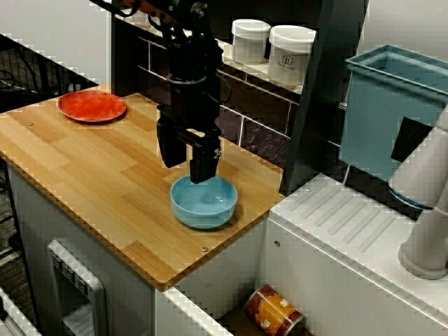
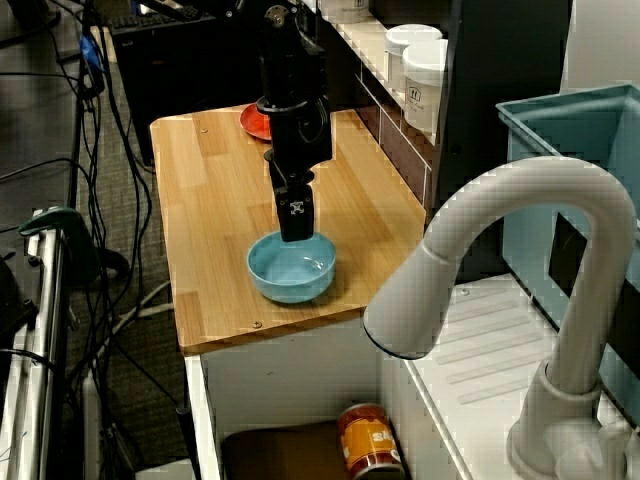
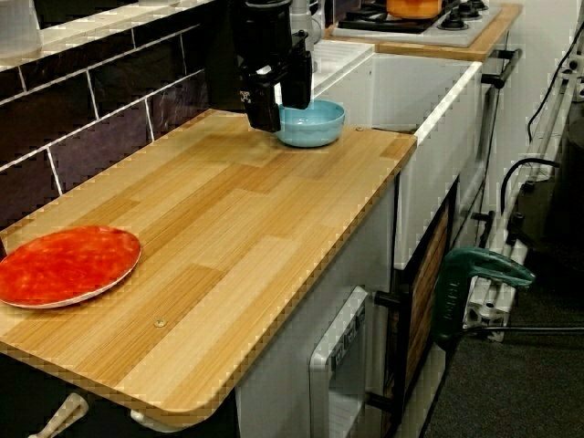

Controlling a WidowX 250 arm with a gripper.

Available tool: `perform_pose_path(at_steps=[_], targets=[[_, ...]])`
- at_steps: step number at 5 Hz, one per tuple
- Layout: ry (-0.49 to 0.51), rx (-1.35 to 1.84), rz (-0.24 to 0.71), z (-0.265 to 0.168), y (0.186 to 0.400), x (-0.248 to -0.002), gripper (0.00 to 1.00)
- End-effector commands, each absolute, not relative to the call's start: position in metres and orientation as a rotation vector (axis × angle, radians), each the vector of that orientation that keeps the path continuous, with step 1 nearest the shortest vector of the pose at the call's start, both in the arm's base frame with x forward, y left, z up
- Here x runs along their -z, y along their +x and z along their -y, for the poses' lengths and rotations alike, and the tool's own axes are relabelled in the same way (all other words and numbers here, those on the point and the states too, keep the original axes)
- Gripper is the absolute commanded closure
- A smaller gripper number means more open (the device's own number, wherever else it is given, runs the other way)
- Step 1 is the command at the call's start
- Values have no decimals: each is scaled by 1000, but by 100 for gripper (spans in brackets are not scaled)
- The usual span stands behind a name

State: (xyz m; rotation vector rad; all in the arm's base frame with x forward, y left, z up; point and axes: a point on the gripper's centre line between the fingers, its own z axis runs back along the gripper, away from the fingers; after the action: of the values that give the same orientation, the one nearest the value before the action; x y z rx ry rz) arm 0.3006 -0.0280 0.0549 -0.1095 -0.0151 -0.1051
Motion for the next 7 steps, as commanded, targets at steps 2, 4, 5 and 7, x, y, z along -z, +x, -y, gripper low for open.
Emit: perform_pose_path(at_steps=[2, 4, 5, 7], targets=[[-60, 113, 60, 33, 294, -38, 0], [-31, 110, 82, 15, 298, -31, 0], [-27, 123, 93, 3, 297, -35, 0], [-13, 138, 93, -33, 298, -36, 0]])
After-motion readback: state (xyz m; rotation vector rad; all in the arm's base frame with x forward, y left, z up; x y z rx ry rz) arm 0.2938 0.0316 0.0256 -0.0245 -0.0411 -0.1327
